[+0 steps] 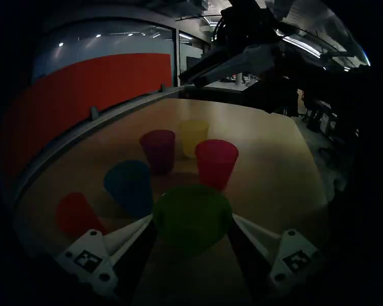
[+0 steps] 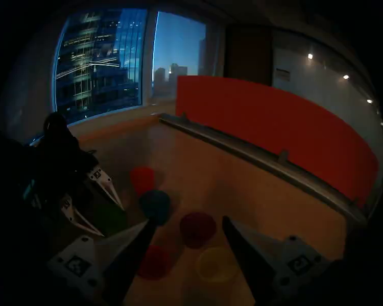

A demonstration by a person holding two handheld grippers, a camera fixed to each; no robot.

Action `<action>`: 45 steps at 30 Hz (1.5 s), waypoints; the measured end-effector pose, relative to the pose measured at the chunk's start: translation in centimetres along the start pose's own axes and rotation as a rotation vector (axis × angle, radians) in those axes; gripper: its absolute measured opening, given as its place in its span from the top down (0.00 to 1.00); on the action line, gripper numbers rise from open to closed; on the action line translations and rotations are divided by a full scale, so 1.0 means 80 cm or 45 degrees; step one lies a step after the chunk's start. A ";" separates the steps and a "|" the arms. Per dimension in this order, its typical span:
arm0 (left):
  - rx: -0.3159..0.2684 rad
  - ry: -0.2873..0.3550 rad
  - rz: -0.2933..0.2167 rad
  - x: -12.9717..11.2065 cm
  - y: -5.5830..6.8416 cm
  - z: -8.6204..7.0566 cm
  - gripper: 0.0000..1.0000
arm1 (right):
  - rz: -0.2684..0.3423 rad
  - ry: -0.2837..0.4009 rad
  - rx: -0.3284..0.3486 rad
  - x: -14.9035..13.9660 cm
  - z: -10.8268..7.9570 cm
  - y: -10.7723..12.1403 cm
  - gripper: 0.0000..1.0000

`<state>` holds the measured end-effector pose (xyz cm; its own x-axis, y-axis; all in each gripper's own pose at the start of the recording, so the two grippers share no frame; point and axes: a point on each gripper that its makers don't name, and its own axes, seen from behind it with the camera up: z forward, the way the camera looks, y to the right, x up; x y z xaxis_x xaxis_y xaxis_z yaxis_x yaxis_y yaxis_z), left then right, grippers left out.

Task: Pour water

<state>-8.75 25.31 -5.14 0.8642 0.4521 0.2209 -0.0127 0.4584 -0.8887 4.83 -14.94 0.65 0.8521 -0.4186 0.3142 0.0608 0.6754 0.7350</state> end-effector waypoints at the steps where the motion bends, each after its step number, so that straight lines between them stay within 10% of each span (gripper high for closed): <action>1: 0.004 0.001 -0.002 -0.001 -0.001 -0.003 0.13 | -0.002 -0.002 0.003 0.000 0.002 -0.002 0.03; 45: 0.241 0.087 -0.136 -0.017 -0.073 -0.092 0.13 | -0.061 -0.093 0.095 0.006 0.085 -0.044 0.04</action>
<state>-6.14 16.41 -3.21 0.8976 0.3436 0.2760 -0.0080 0.6389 -0.7692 1.49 -21.63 2.30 0.8089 -0.4942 0.3186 0.0595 0.6078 0.7919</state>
